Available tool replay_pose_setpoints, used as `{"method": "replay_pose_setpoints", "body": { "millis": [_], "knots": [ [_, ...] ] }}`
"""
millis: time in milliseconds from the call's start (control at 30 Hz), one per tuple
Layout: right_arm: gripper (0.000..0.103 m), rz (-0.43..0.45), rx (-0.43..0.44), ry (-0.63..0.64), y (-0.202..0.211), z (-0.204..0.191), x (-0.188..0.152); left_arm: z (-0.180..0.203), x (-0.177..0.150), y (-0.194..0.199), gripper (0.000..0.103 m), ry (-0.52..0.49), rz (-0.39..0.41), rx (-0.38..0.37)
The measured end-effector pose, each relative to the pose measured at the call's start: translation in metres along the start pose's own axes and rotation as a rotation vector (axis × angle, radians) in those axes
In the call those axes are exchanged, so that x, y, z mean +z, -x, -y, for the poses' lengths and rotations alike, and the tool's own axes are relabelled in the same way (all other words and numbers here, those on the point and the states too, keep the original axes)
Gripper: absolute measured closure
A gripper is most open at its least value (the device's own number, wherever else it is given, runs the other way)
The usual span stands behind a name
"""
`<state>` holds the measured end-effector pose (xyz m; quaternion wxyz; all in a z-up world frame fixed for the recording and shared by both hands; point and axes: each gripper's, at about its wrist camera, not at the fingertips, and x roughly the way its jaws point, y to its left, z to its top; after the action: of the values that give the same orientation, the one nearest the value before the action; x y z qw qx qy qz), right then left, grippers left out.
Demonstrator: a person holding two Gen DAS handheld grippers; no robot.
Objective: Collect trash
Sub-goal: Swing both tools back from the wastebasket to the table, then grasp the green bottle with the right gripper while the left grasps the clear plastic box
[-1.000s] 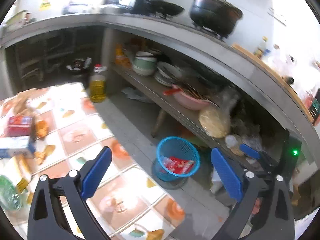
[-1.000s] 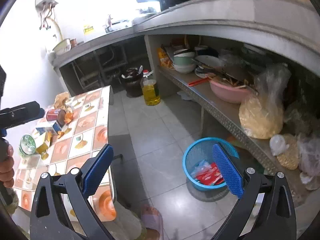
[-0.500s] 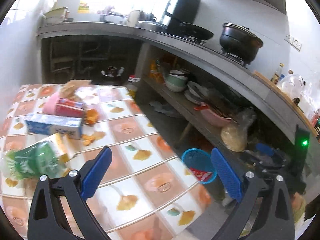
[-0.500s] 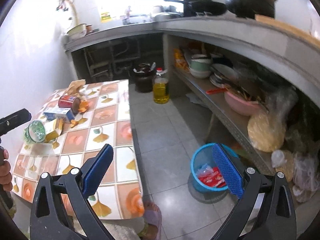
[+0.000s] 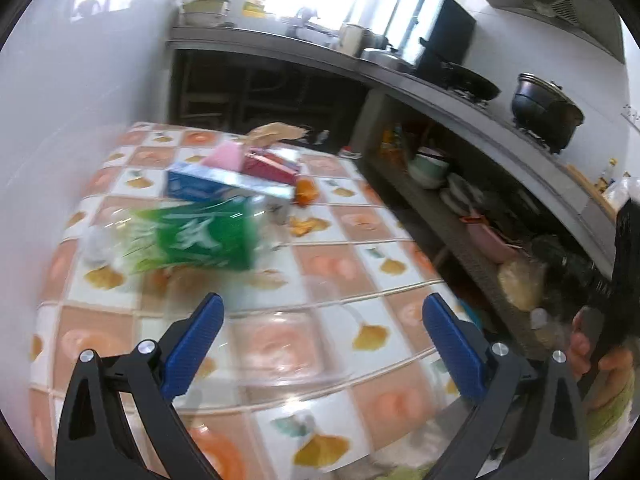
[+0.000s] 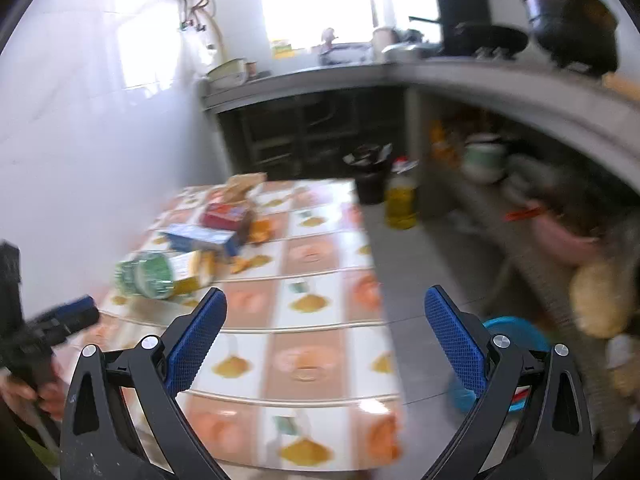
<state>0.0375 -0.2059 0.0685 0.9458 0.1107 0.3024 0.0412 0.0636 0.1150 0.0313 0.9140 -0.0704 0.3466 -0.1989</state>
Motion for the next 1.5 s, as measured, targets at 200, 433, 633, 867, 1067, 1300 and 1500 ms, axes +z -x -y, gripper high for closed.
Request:
{"method": "replay_pose_setpoints", "body": {
  "millis": [200,433,633,867,1067,1300,1500],
  "knots": [
    [0.01,-0.069,0.11,0.016,-0.031,-0.034,0.008,-0.024,-0.018,0.001,0.006,0.032,-0.016,0.03],
    [0.035,-0.183,0.253,0.052,-0.069,-0.068,0.004,-0.048,-0.034,0.007,0.01,0.091,0.002,0.022],
    [0.055,-0.284,0.348,0.057,-0.106,-0.091,0.004,-0.071,-0.038,0.006,0.03,0.176,-0.018,0.027],
    [0.06,-0.308,0.422,0.081,-0.123,-0.109,0.018,-0.095,-0.022,-0.026,0.05,0.189,-0.15,0.127],
    [0.032,-0.322,0.546,0.3,-0.126,-0.153,0.044,-0.105,-0.014,-0.055,0.066,0.13,-0.22,0.191],
    [0.031,-0.437,0.618,0.602,-0.163,-0.227,0.064,-0.112,-0.013,-0.071,0.078,0.137,-0.27,0.196],
    [0.031,-0.553,0.634,0.763,-0.201,-0.278,0.057,-0.113,-0.017,-0.068,0.089,0.145,-0.272,0.195]
  ]
}}
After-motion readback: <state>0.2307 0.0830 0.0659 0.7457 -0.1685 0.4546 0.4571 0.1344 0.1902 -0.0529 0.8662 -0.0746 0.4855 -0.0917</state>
